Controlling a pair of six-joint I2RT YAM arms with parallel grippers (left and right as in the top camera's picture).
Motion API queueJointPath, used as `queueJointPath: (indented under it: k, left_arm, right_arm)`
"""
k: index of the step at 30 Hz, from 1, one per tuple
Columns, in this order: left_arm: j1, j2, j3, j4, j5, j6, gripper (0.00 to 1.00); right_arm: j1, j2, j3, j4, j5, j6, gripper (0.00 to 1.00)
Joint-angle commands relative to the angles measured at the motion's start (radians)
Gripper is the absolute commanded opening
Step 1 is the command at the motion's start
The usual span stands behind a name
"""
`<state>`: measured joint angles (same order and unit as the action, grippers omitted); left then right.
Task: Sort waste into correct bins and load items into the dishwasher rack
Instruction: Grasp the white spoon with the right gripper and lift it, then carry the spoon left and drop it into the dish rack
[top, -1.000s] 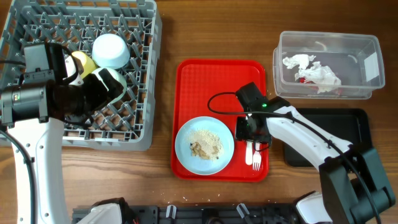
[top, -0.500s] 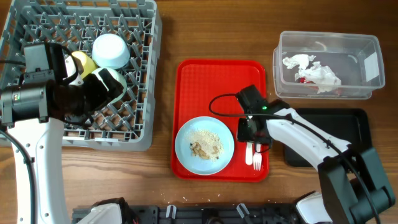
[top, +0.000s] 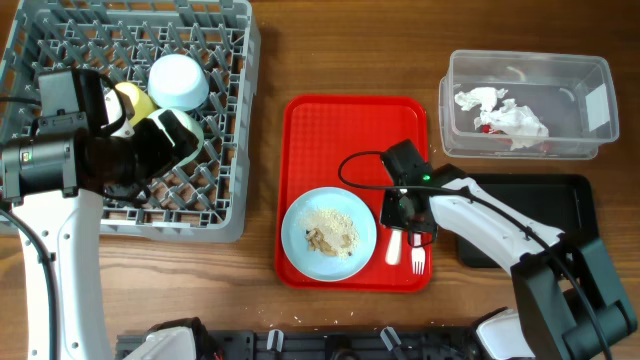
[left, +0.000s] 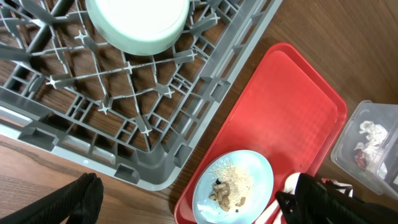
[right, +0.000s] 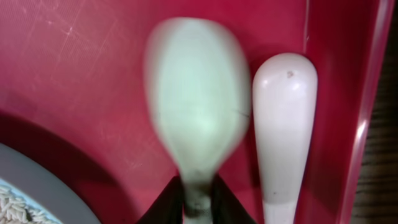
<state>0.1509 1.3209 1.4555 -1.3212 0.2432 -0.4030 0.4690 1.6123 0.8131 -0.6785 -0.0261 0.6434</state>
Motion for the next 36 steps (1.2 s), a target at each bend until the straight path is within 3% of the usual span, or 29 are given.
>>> queueJointPath:
  k: [1, 3, 11, 16, 20, 24, 28, 31, 36]
  left_arm:
    - [0.005, -0.006, -0.002, 0.000, -0.010, -0.009, 1.00]
    - [0.005, -0.006, -0.002, 0.000, -0.010, -0.009, 1.00]
    - [0.005, -0.006, -0.002, 0.000, -0.010, -0.009, 1.00]
    - [0.005, -0.006, -0.002, 0.000, -0.010, -0.009, 1.00]
    - [0.005, -0.006, -0.003, 0.000, -0.010, -0.009, 1.00]
    - [0.005, -0.006, -0.002, 0.000, -0.010, -0.009, 1.00]
    - [0.005, -0.006, -0.002, 0.000, -0.010, -0.009, 1.00]
    - [0.005, -0.006, -0.002, 0.000, -0.010, -0.009, 1.00]
    - [0.005, -0.006, -0.002, 0.000, -0.010, -0.009, 1.00]
  right_arm:
    - [0.004, 0.018, 0.045, -0.027, -0.027, 0.011, 0.09]
    - [0.004, 0.018, 0.071, -0.046, -0.026, 0.011, 0.04]
    - [0.004, 0.018, 0.201, -0.137, -0.027, -0.020, 0.04]
    - [0.004, 0.018, 0.331, -0.127, -0.188, -0.068, 0.04]
    - [0.004, 0.018, 0.387, 0.045, -0.385, -0.057, 0.04]
    - [0.005, 0.019, 0.387, 0.283, -0.488, 0.116, 0.04]
    - [0.041, 0.019, 0.387, 0.504, -0.491, 0.283, 0.05]
    - [0.109, 0.023, 0.387, 0.653, -0.468, 0.330, 0.04]
    - [0.217, 0.069, 0.387, 0.704, -0.327, 0.410, 0.04]
